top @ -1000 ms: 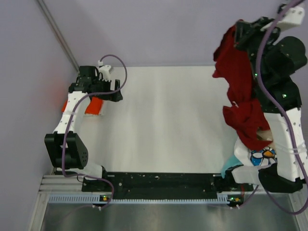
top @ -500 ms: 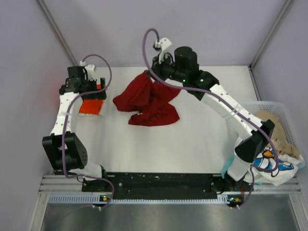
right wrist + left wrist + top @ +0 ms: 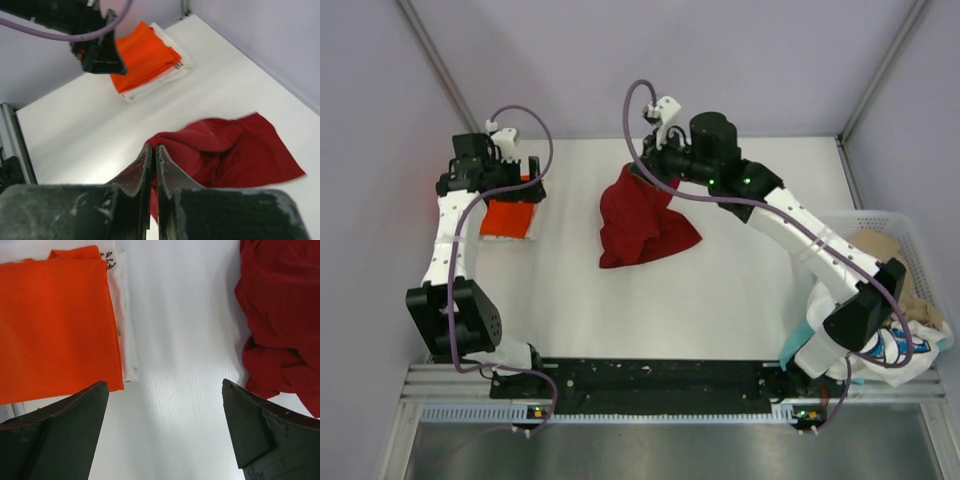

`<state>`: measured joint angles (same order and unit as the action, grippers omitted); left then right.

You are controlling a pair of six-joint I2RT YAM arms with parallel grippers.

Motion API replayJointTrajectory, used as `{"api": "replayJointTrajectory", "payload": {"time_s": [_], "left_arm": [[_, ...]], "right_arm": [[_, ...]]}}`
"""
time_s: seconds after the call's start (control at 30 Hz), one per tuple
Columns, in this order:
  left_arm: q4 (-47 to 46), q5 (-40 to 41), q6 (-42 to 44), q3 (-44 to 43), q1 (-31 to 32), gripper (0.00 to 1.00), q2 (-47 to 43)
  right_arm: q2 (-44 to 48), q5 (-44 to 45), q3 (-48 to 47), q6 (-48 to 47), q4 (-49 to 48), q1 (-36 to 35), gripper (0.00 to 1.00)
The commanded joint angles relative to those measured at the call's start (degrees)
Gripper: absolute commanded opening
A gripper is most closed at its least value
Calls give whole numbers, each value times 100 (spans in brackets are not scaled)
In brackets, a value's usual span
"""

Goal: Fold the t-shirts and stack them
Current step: Move the tshirt to the center of the board

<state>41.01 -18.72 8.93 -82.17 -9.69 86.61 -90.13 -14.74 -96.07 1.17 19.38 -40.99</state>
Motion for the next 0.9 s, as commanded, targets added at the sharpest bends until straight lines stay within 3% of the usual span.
{"api": "replayJointTrajectory", "payload": {"time_s": [0.0, 0.1, 0.17, 0.2, 0.23, 0.33, 0.37, 0.5, 0.63, 0.73, 0.87], "left_arm": [[-85, 278, -14, -519, -76, 99, -267], [-111, 930, 30, -633, -322, 99, -311], [-146, 862, 30, -642, -594, 99, -372], [-155, 774, 21, -634, -778, 99, -390], [-155, 678, 21, -625, -893, 99, -382], [-103, 405, 38, -572, -1043, 99, -346], [-102, 248, 91, -537, -1043, 99, -338], [-7, -526, 381, -379, -982, 98, -303], [581, -738, 1109, -300, -588, 89, -258], [1091, -511, 1891, 112, 70, 89, -346], [1181, 8, 2551, 1156, 942, 90, -452]], "right_arm": [[-986, -537, -752, 51, -304, -890, 0], [-1857, -1081, -1850, -764, 529, -1646, 0], [-2149, -1468, -2248, -1143, 865, -1920, 0], [-2158, -1566, -2206, -1250, 866, -1973, 6], [-2123, -1593, -2101, -1286, 866, -1974, 29], [-1826, -963, -1697, -1374, 857, -1922, 72], [-1694, -778, -1522, -1365, 822, -1869, 81], [-1289, -354, -599, -612, 419, -1361, 83], [-1542, 592, -18, 497, 277, -762, 74], [-1963, 964, 54, 805, 260, -551, 70], [-2587, 1139, -218, 850, 189, -506, 74]]}}
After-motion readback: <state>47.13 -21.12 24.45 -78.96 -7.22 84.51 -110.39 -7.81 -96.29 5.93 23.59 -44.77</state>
